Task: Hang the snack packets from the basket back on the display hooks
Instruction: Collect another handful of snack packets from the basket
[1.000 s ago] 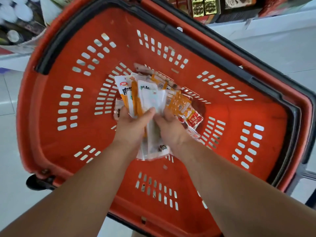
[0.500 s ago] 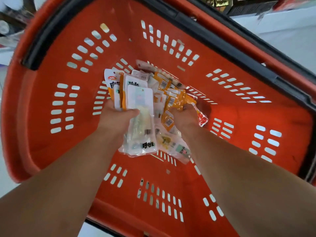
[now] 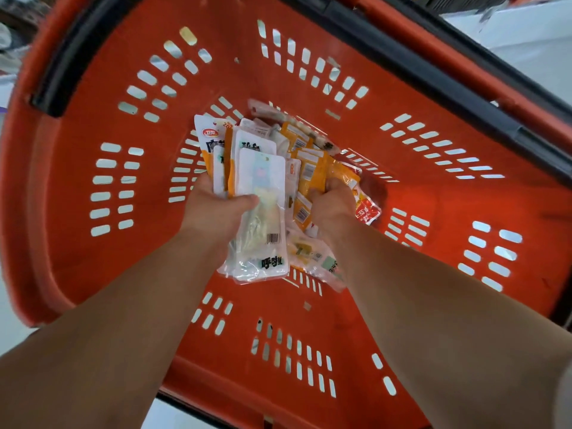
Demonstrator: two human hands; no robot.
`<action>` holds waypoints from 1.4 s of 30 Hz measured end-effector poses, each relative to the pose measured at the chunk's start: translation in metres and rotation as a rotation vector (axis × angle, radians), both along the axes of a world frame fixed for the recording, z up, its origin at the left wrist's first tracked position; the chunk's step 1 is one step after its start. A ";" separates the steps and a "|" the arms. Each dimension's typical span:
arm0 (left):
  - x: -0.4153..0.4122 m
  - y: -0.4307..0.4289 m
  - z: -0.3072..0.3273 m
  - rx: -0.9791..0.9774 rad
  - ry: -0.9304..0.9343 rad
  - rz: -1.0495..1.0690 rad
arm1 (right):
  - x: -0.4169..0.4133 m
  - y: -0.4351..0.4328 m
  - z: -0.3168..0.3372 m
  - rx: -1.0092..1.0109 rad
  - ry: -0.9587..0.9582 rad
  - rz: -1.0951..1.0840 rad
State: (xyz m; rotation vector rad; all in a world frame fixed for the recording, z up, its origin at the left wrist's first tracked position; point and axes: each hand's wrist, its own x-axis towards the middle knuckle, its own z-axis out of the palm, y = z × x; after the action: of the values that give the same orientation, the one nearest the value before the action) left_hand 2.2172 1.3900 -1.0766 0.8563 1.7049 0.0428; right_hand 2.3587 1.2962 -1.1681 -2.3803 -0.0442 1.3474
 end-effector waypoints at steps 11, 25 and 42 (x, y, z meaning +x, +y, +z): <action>0.008 -0.027 0.093 0.010 -0.001 -0.002 | 0.040 -0.053 0.159 0.156 -0.143 0.194; 0.020 -0.056 0.440 -0.060 -0.207 0.204 | 0.102 -0.049 0.533 0.720 -0.252 0.418; -0.046 -0.015 0.703 -0.046 -0.670 0.060 | -0.007 -0.038 0.785 1.260 -0.957 0.772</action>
State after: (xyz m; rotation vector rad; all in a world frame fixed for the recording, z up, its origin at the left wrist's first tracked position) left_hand 2.1712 1.3753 -0.3735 0.6557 1.0947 0.2977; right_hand 2.3519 1.2580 -0.3834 -1.5685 -1.6196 0.0241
